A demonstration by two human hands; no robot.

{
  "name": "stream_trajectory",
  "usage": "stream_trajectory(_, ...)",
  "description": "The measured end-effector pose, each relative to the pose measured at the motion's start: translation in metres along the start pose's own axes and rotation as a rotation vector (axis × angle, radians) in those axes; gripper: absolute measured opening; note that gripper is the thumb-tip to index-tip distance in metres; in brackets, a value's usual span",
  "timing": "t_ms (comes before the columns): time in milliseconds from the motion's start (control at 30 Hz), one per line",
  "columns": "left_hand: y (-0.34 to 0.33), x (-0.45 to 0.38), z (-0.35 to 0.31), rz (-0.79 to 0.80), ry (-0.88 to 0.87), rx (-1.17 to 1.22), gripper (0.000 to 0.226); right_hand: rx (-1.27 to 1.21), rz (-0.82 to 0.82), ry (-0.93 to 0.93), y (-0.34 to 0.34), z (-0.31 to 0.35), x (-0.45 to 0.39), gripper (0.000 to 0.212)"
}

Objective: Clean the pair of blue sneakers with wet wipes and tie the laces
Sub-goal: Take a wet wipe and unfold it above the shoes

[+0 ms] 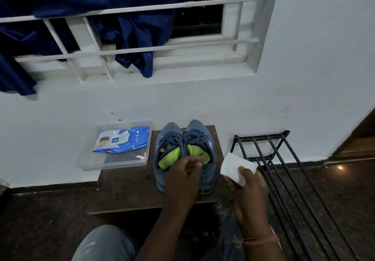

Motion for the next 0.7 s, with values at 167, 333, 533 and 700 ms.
stream_trajectory(167, -0.069, -0.019, -0.029, 0.082, -0.289, -0.991, 0.063, 0.002, -0.079, -0.057, 0.035, -0.027, -0.002, 0.025)
stream_trajectory(333, -0.077, -0.036, -0.012, 0.072, -0.23, -1.161, 0.056, 0.042, -0.056, -0.075, 0.04, -0.035, -0.014, 0.021)
stream_trajectory(533, -0.028, -0.001, -0.024, -0.337, -0.359, -0.851, 0.039, 0.098, 0.099, -0.099, 0.025, -0.051, -0.016, 0.015)
stream_trajectory(700, 0.002, -0.034, 0.05, -0.178, -0.005, -0.868, 0.044, 0.168, 0.312, -0.048, -0.007, -0.055, -0.012, 0.05)
Point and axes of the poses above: each hand's wrist, its own x-axis away from the middle knuckle, its own y-axis out of the back of the hand, z = x × y, the point moved 10 cm from there along -x, towards the middle knuckle, and after that the axes turned 8 degrees about y, right-handed, at the moved point
